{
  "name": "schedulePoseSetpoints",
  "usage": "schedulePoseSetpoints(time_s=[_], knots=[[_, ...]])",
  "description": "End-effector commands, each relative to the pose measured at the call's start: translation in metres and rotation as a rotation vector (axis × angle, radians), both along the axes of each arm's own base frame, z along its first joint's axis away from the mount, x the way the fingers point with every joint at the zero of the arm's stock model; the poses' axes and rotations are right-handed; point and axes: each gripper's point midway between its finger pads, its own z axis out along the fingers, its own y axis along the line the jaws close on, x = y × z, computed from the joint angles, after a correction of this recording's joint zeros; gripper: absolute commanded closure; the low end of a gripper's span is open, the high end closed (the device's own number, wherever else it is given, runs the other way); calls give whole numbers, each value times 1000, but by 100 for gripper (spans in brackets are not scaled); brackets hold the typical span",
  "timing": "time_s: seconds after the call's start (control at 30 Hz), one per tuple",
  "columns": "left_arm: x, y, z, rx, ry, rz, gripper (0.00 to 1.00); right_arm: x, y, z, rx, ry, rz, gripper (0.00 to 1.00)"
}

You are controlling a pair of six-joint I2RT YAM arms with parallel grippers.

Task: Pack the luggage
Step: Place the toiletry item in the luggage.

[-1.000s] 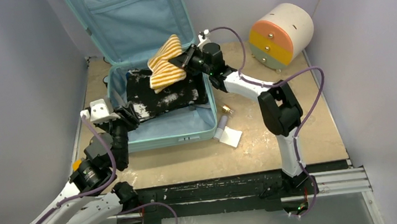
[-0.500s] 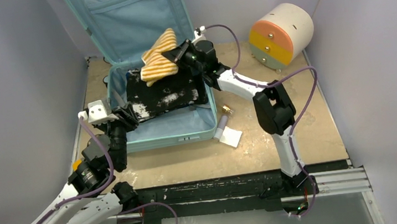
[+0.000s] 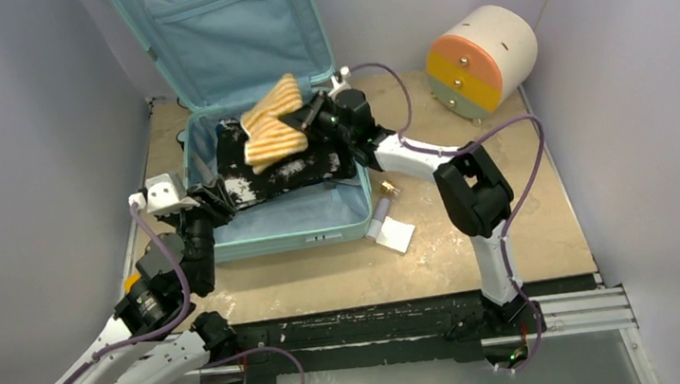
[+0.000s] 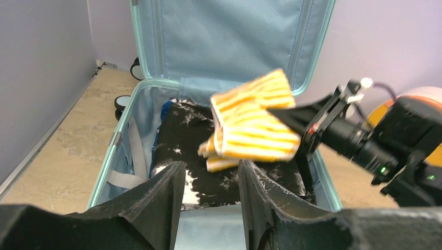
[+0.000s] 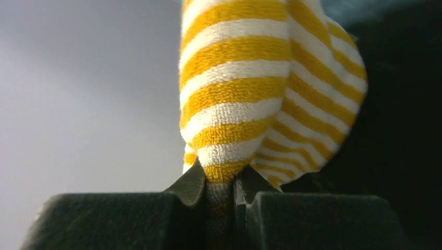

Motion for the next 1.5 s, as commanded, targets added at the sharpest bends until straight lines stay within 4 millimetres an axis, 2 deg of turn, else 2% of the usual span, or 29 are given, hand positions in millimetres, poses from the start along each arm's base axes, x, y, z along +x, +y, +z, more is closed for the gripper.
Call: schedulePoseSetpoints(time_s=[0.0,0.07,0.3,0.4,0.57,0.63,0.73,1.0,1.1,1.27,1.33,1.47], knots=[[2,-3,2,-4,1,-5,56,5,-23,-45,21,107,-113,100],[3,-3,1,-2,9,-1,56,7,-35,-59,15,122,-177,100],[2,-2,2,-12,0,-2,56,-5,-59,-83,-45,169,-258,100],[2,-3,3,-12,0,-5,56,-13,-64,-95,-98,191,-249,99],[2,-4,3,-14,0,-13,56,-25,-72,-103,-170,211,-234,52],[2,-5,3,-14,-1,-17,56,-27,-75,-101,-213,203,-230,40],[2,-6,3,-14,0,-20,56,-30,-75,-95,-270,211,-209,29],[2,-5,2,-15,2,-18,56,-40,-83,-69,-356,163,-166,24],[2,-6,2,-15,3,-20,56,-27,-91,-59,-374,134,-164,24],[2,-6,1,-12,7,-19,56,5,-98,-49,-365,132,-131,24],[2,-6,1,-8,8,-15,56,17,-94,-47,-362,123,-108,24],[3,-6,0,-3,9,-11,56,26,-83,-51,-346,124,-39,24]])
